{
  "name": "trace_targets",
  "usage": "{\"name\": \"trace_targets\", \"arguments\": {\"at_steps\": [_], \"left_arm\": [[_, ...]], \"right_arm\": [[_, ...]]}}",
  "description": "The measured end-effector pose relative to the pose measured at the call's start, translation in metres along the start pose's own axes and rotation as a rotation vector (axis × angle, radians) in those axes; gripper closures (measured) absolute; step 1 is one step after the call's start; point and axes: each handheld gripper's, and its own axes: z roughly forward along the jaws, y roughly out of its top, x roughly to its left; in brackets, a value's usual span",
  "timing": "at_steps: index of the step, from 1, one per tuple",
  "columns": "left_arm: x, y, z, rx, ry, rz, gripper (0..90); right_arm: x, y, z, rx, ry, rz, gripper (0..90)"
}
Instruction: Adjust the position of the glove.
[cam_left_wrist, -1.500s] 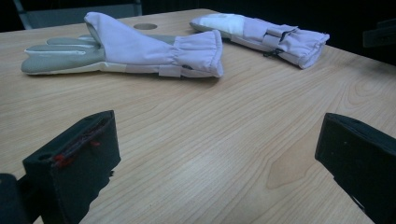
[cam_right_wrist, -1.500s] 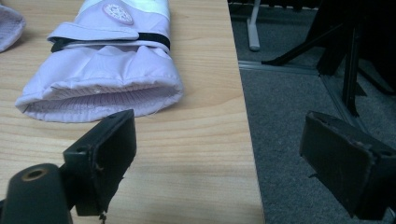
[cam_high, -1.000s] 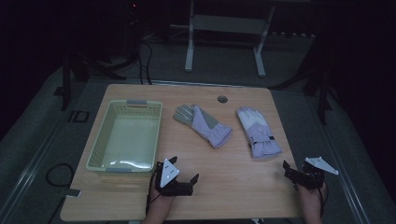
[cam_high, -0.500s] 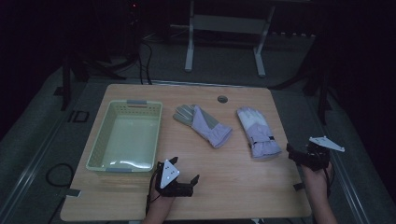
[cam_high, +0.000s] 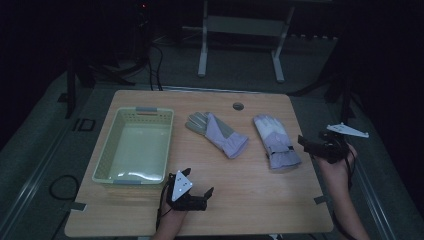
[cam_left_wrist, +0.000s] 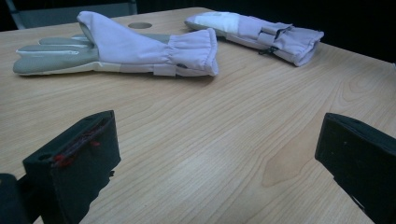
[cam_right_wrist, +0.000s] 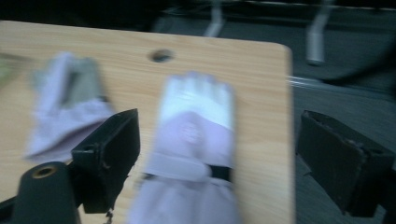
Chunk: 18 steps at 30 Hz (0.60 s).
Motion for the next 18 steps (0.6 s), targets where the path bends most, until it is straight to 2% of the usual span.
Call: {"name": "trace_targets", "arguments": {"at_steps": [3, 4, 5, 6, 8, 9, 10, 11, 15, 18], "left_arm": [[0.000, 0.000, 0.000, 0.000, 0.000, -0.001, 0.0], [0.000, 0.000, 0.000, 0.000, 0.000, -0.002, 0.0], [0.000, 0.000, 0.000, 0.000, 0.000, -0.002, 0.0], [0.000, 0.000, 0.000, 0.000, 0.000, -0.003, 0.0], [0.000, 0.000, 0.000, 0.000, 0.000, -0.003, 0.0], [0.000, 0.000, 0.000, 0.000, -0.001, -0.003, 0.0], [0.000, 0.000, 0.000, 0.001, -0.001, -0.003, 0.0], [0.000, 0.000, 0.000, 0.003, -0.003, -0.005, 0.0], [0.002, 0.000, 0.000, 0.004, -0.007, -0.013, 0.0], [0.001, 0.000, 0.000, 0.004, -0.007, -0.012, 0.0]], "right_arm": [[0.012, 0.011, 0.003, -0.007, 0.032, -0.066, 12.9], [0.012, 0.011, 0.003, -0.007, 0.032, -0.066, 12.9], [0.017, 0.015, 0.004, -0.004, 0.051, -0.087, 13.1], [0.022, 0.021, 0.009, 0.014, 0.091, -0.104, 14.4], [0.024, 0.024, 0.011, 0.020, 0.103, -0.112, 14.4], [0.030, 0.028, 0.017, 0.038, 0.128, -0.139, 18.3], [0.032, 0.030, 0.020, 0.037, 0.139, -0.147, 21.7], [0.032, 0.030, 0.020, 0.037, 0.139, -0.147, 21.7], [0.046, 0.039, 0.034, 0.062, 0.195, -0.174, 22.9], [0.051, 0.043, 0.040, 0.072, 0.209, -0.179, 22.9]]}}
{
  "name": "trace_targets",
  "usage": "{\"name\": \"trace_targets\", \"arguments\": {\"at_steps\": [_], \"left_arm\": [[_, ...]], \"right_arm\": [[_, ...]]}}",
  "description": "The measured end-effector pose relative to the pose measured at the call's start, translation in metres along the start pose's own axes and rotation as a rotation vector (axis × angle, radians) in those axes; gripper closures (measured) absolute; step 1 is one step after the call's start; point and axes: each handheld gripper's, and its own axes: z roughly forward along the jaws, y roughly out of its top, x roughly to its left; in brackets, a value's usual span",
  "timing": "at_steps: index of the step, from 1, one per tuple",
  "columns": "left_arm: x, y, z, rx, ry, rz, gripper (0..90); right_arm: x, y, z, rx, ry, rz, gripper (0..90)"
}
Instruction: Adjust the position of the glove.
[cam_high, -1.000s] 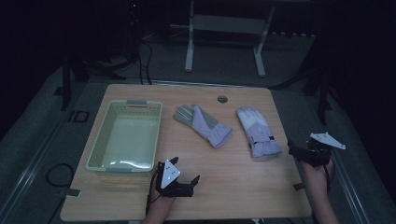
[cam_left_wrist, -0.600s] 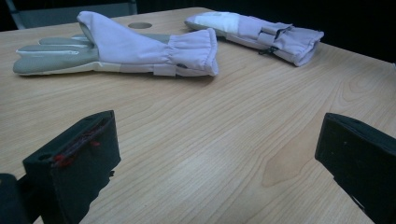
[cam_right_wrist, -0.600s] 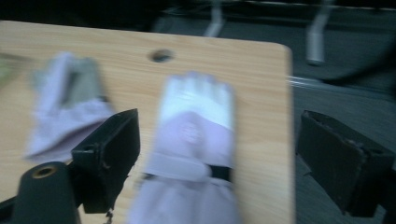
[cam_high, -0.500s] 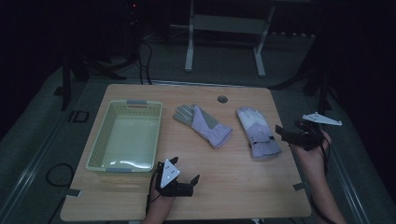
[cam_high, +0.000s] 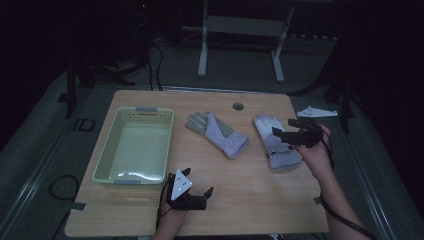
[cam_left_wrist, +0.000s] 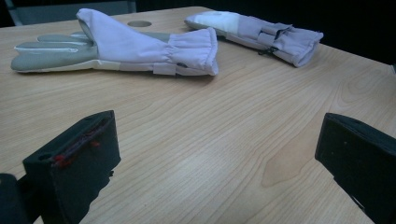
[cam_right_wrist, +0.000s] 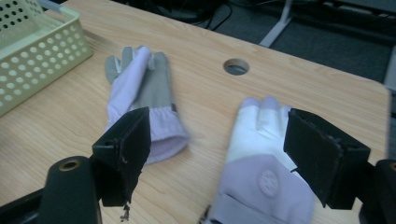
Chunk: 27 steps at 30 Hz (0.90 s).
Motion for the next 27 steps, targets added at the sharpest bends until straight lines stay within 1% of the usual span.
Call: {"name": "trace_targets", "arguments": {"at_steps": [1, 3, 4, 6, 7, 8, 9, 11, 12, 13, 15, 16, 17, 18, 19, 20, 21, 22, 23, 24, 25, 27], "left_arm": [[0.000, 0.000, 0.000, -0.001, -0.001, 0.001, 0.0], [0.000, 0.000, 0.000, -0.001, -0.001, 0.001, 0.0], [0.000, 0.000, 0.000, 0.000, -0.003, -0.001, 0.0], [0.000, 0.000, 0.000, 0.000, -0.004, -0.001, 0.0], [0.000, 0.000, 0.000, 0.000, -0.005, -0.001, 0.0], [0.000, 0.000, 0.000, 0.000, -0.005, -0.001, 0.0], [0.000, 0.000, 0.000, 0.000, -0.006, -0.002, 0.0], [0.000, 0.000, 0.000, 0.000, -0.008, -0.003, 0.0], [0.000, 0.000, 0.000, 0.000, -0.008, -0.004, 0.0], [0.000, 0.000, 0.000, 0.000, -0.009, -0.004, 0.0], [0.001, 0.000, 0.000, -0.001, -0.010, -0.006, 0.0], [0.001, 0.000, 0.000, -0.001, -0.010, -0.006, 0.0], [0.001, 0.000, 0.000, -0.001, -0.010, -0.006, 0.0], [0.001, 0.000, 0.000, -0.003, -0.011, -0.006, 0.0], [0.001, 0.000, 0.000, -0.003, -0.011, -0.006, 0.0], [0.001, 0.000, 0.000, -0.003, -0.012, -0.006, 0.0], [0.001, 0.000, 0.000, -0.004, -0.013, -0.007, 0.0], [0.001, 0.000, 0.000, -0.003, -0.014, -0.008, 0.0], [0.001, 0.000, 0.000, -0.003, -0.014, -0.009, 0.0], [0.001, 0.000, 0.000, -0.003, -0.014, -0.009, 0.0], [0.001, 0.000, 0.000, -0.002, -0.015, -0.009, 0.0], [0.002, 0.000, 0.000, -0.005, -0.023, -0.020, 0.0]], "right_arm": [[0.003, 0.006, 0.008, 0.009, 0.021, 0.003, 22.9], [0.004, 0.008, 0.011, 0.009, 0.024, -0.001, 22.9], [0.008, 0.013, 0.019, 0.016, 0.037, -0.010, 24.6], [0.012, 0.017, 0.027, 0.020, 0.048, -0.015, 29.4], [0.014, 0.018, 0.031, 0.023, 0.058, -0.023, 29.4], [0.016, 0.020, 0.036, 0.031, 0.065, -0.032, 29.9], [0.016, 0.020, 0.036, 0.031, 0.065, -0.032, 29.9], [0.021, 0.022, 0.046, 0.042, 0.083, -0.041, 32.3], [0.026, 0.023, 0.057, 0.057, 0.096, -0.055, 35.2], [0.026, 0.023, 0.057, 0.057, 0.096, -0.055, 35.2], [0.030, 0.024, 0.068, 0.070, 0.118, -0.054, 39.8], [0.032, 0.025, 0.074, 0.084, 0.127, -0.057, 39.9], [0.034, 0.025, 0.080, 0.097, 0.130, -0.061, 40.0], [0.039, 0.025, 0.090, 0.124, 0.127, -0.094, 43.7], [0.039, 0.025, 0.090, 0.124, 0.127, -0.094, 43.7], [0.044, 0.025, 0.100, 0.147, 0.140, -0.116, 43.7], [0.044, 0.025, 0.100, 0.147, 0.140, -0.116, 43.7], [0.046, 0.025, 0.104, 0.159, 0.143, -0.125, 43.8], [0.050, 0.025, 0.114, 0.177, 0.144, -0.134, 44.7], [0.051, 0.025, 0.118, 0.187, 0.148, -0.137, 45.5], [0.051, 0.025, 0.118, 0.187, 0.148, -0.137, 45.5], [0.053, 0.026, 0.127, 0.196, 0.145, -0.152, 45.6]]}}
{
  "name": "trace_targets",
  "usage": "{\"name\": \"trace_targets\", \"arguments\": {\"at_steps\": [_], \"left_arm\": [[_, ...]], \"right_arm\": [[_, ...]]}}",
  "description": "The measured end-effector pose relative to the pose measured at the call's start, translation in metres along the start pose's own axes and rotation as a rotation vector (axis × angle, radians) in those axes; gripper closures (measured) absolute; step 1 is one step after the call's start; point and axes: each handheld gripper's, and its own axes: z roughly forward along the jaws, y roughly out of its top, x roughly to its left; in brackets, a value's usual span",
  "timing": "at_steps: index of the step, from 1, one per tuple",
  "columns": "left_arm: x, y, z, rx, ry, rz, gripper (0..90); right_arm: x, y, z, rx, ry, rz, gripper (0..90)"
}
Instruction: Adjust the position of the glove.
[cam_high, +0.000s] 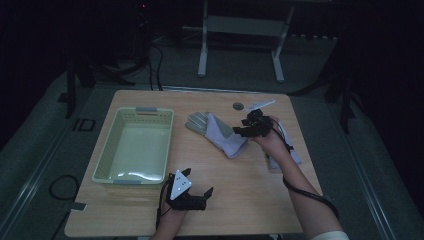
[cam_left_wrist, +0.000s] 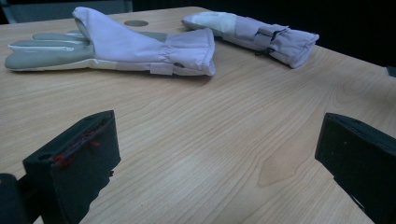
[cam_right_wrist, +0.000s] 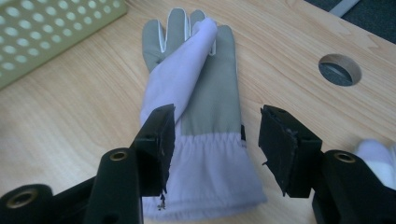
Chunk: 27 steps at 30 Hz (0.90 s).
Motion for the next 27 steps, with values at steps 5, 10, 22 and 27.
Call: {"name": "trace_targets", "arguments": {"at_steps": [5, 10, 22, 27], "left_arm": [[0.000, 0.000, 0.000, 0.000, 0.000, -0.002, 0.0], [0.000, 0.000, 0.000, 0.001, -0.001, -0.004, 0.0], [0.001, 0.000, 0.000, 0.000, -0.006, -0.015, 0.0], [0.002, 0.000, 0.000, 0.001, -0.005, -0.018, 0.0]], "right_arm": [[0.002, 0.003, 0.020, 0.020, 0.019, -0.045, 47.9], [0.003, 0.001, 0.040, 0.046, -0.007, -0.095, 51.1], [0.001, -0.005, 0.083, 0.162, -0.016, -0.116, 47.3], [0.004, -0.005, 0.087, 0.174, -0.027, -0.134, 45.2]]}}
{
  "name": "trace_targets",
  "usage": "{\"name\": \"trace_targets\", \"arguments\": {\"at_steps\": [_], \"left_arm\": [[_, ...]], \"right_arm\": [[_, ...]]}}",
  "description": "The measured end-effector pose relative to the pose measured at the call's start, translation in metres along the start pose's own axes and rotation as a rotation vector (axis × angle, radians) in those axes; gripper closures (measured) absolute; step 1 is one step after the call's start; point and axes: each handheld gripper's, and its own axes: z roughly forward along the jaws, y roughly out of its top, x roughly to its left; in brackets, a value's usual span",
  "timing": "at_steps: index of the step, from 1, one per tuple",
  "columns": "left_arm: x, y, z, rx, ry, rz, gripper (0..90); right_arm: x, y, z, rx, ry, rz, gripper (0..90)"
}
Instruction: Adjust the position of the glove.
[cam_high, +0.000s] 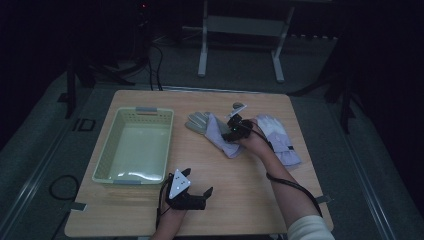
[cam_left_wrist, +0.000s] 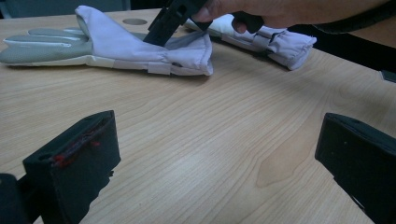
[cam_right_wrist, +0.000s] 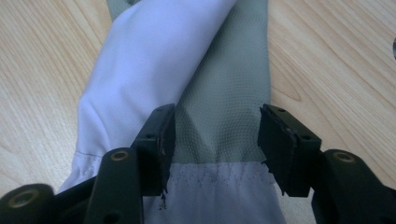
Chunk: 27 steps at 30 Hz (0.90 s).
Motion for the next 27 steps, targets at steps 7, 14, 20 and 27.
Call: {"name": "trace_targets", "arguments": {"at_steps": [7, 14, 20, 27], "left_arm": [[0.000, 0.000, 0.000, 0.002, 0.002, -0.002, 0.0], [0.000, 0.000, 0.000, 0.004, 0.002, -0.001, 0.0], [0.000, 0.000, 0.000, 0.002, 0.001, -0.003, 0.0], [0.001, 0.000, 0.000, 0.003, 0.001, -0.005, 0.0]], "right_arm": [[0.003, 0.001, 0.002, 0.021, -0.006, -0.021, 50.6], [0.003, 0.001, 0.003, 0.033, 0.026, -0.006, 74.7], [0.005, 0.001, 0.003, 0.025, -0.007, 0.085, 81.6], [0.010, 0.000, -0.007, -0.049, -0.056, 0.199, 86.4]]}}
